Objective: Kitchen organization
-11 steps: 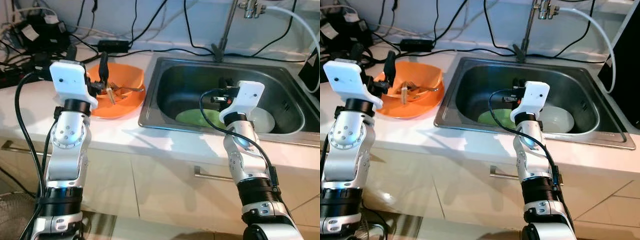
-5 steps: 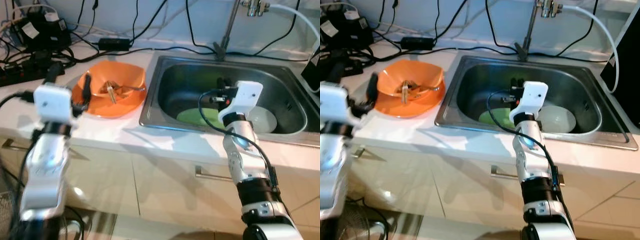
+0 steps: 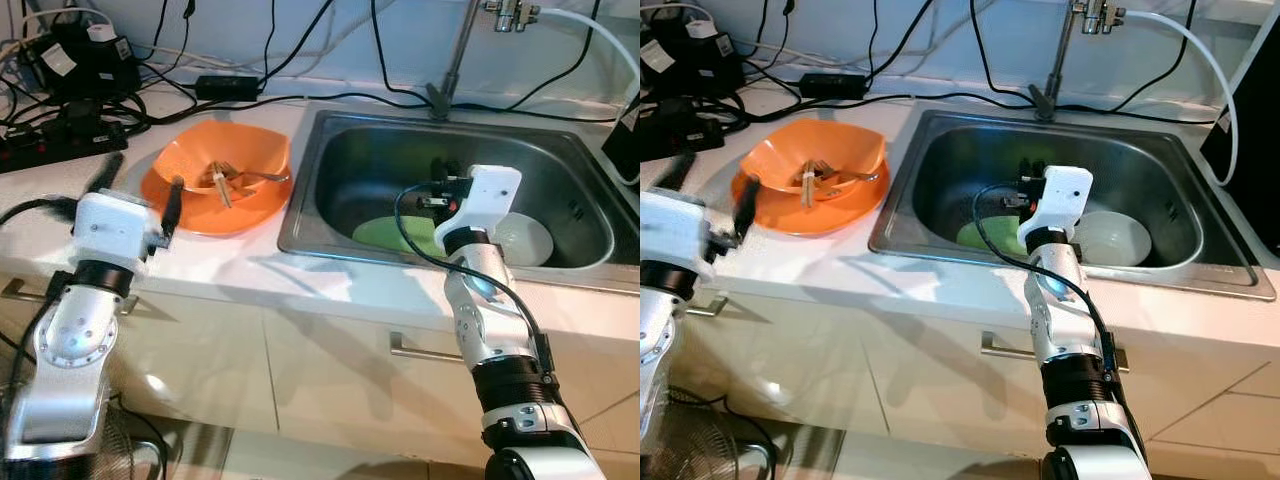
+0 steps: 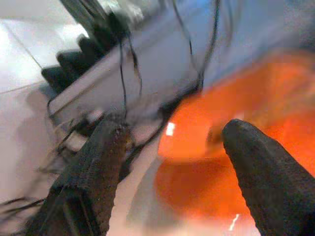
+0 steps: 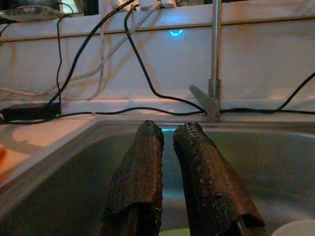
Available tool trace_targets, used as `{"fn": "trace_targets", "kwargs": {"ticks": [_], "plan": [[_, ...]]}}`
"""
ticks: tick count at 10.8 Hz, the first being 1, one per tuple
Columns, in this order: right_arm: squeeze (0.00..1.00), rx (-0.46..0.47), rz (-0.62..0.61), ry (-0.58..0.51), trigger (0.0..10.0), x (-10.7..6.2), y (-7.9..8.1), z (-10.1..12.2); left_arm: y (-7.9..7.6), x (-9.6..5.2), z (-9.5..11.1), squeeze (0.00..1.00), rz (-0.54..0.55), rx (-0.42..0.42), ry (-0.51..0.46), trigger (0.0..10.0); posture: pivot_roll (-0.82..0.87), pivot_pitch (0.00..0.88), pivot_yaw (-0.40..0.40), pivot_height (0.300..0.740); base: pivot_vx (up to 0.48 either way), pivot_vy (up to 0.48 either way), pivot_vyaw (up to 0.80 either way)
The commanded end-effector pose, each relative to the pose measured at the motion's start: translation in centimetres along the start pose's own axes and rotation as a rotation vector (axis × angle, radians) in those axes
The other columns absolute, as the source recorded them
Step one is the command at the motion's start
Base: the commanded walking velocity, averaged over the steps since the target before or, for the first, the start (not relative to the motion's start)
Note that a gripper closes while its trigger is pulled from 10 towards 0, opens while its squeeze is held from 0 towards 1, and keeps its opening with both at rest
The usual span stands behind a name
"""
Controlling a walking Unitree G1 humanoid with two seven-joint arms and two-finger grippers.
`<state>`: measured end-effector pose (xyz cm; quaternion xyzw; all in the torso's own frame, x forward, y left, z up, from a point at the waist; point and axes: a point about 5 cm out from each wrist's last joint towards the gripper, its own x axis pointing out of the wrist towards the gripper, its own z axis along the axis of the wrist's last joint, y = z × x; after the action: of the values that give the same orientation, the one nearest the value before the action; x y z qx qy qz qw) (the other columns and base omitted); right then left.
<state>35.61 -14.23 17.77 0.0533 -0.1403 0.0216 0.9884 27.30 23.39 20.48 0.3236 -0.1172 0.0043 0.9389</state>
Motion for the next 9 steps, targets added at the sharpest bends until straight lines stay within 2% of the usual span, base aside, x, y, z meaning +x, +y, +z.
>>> {"fn": "trace_targets", "kwargs": {"ticks": [1, 2, 5, 7, 8, 9], "plan": [[0.00, 0.003, 0.006, 0.008, 10.0, 0.1, 0.0, 0.0, -0.4, -0.1, -0.1, 0.00, -0.040, 0.015, 0.003, 10.0, 0.24, 0.069, -0.018, 0.740, 0.000, 0.000, 0.00], [0.00, 0.002, 0.005, 0.008, 10.0, 0.1, 0.0, 0.0, -0.7, -0.1, 0.5, 0.00, -0.071, -0.085, -0.113, 10.0, 0.24, 0.070, -0.017, 0.740, 0.000, 0.000, 0.00], [0.00, 0.002, 0.005, 0.012, 10.0, 0.1, 0.0, -0.1, -0.3, 0.1, 1.2, 0.00, -0.098, -0.030, -0.115, 10.0, 0.24, 0.071, -0.017, 0.740, 0.000, 0.000, 0.00], [0.00, 0.004, 0.007, 0.011, 10.0, 0.2, 0.1, -0.1, -0.9, -0.1, 1.5, 0.00, -0.175, -0.008, -0.134, 10.0, 0.24, 0.069, -0.017, 0.740, 0.000, 0.000, 0.00], [0.00, 0.005, 0.007, 0.011, 10.0, 0.2, 0.1, -0.1, -1.3, -0.3, 1.4, 0.00, -0.220, 0.003, -0.135, 10.0, 0.24, 0.069, -0.017, 0.740, 0.000, 0.000, 0.00], [0.00, 0.006, 0.007, 0.011, 10.0, 0.2, 0.2, -0.1, -3.0, -0.9, 1.2, 0.00, -0.328, 0.038, -0.143, 10.0, 0.24, 0.068, -0.017, 0.740, 0.000, 0.000, 0.00]]}}
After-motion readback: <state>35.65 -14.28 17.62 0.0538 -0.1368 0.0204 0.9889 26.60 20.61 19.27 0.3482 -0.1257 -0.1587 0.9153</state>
